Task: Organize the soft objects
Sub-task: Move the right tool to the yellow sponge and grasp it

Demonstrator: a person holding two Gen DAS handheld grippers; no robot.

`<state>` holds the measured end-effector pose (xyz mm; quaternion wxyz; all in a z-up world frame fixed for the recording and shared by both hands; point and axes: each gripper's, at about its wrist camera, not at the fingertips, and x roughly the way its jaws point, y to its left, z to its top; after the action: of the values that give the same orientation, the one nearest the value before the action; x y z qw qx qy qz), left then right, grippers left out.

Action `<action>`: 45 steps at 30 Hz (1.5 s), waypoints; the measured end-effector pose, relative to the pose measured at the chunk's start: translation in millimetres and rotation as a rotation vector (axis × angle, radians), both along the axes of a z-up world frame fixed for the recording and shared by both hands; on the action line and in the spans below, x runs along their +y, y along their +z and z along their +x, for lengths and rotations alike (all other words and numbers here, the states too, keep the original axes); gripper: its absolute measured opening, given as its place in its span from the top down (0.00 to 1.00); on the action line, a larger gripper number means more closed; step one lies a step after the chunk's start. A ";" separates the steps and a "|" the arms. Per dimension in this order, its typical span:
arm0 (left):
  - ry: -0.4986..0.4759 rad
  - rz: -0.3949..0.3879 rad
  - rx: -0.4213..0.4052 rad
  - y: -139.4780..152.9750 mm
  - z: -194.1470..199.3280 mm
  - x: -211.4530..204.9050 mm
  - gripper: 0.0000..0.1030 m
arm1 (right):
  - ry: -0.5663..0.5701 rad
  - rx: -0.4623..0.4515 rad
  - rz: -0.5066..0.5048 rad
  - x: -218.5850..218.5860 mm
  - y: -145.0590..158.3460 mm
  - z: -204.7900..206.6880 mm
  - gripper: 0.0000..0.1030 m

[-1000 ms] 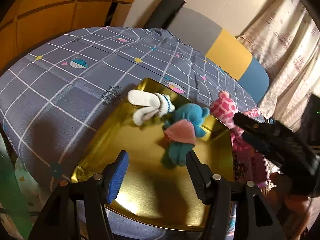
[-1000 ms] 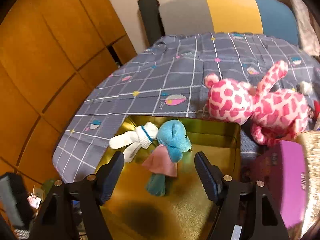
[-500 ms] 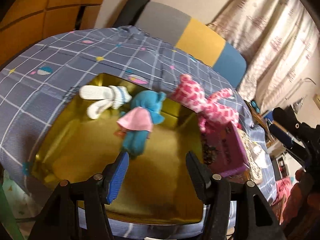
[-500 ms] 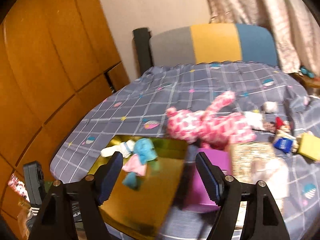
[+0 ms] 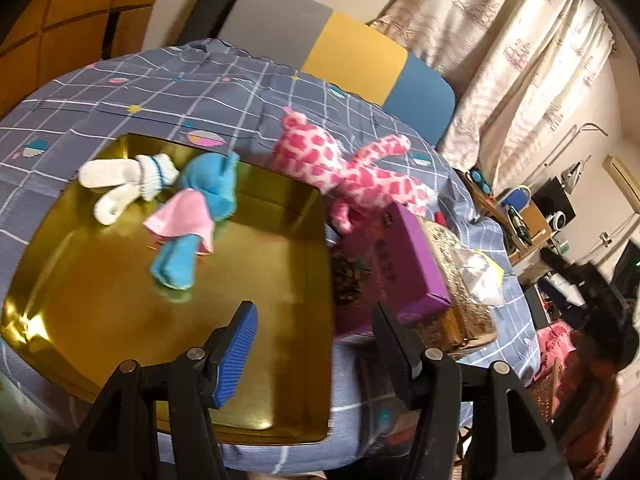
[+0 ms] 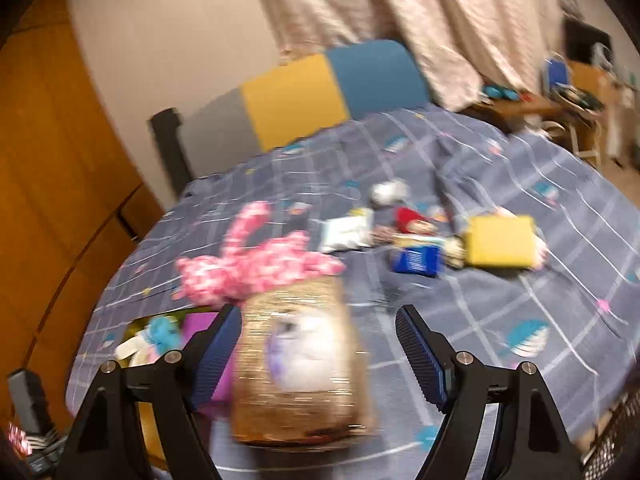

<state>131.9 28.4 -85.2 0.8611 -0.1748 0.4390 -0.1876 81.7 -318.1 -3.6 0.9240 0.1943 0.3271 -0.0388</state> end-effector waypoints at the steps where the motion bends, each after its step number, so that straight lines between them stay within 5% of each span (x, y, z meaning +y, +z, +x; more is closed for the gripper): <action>1: -0.008 -0.006 -0.004 1.0 -0.5 -4.2 0.42 | -0.020 0.010 0.000 -9.6 -4.9 -2.7 0.22; 14: -0.135 -0.022 -0.051 20.2 -9.4 -67.9 0.41 | -0.159 0.276 -0.021 -132.7 -108.8 -8.3 0.22; 18: -0.171 -0.002 -0.054 22.8 -11.7 -87.0 0.41 | -0.157 0.297 -0.048 -160.4 -117.1 5.4 0.22; 20: -0.188 0.010 -0.053 24.1 -11.8 -95.6 0.41 | -0.144 0.296 -0.115 -171.7 -113.7 19.6 0.14; 25: -0.217 0.018 -0.048 27.8 -13.4 -112.4 0.41 | -0.058 0.283 -0.358 -187.4 -101.1 67.8 0.03; 31: -0.235 0.027 -0.041 32.8 -12.3 -129.8 0.41 | 0.290 0.376 -0.657 -177.1 -115.6 112.7 0.01; 35: -0.252 0.035 -0.046 37.4 -12.4 -140.3 0.41 | 0.411 0.420 -0.837 -167.5 -132.9 122.2 0.01; 41: -0.281 0.052 -0.056 44.3 -14.3 -152.6 0.41 | 0.469 0.478 -0.870 -168.5 -149.8 139.9 0.01; 45: -0.294 0.064 -0.063 48.5 -14.7 -159.1 0.41 | 0.433 0.470 -0.787 -177.1 -149.7 141.1 0.13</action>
<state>117.2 -130.7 -36.8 0.8428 -0.0751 0.4383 -0.3032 222.8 -495.2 -153.2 0.8154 -0.2550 0.5197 -0.0095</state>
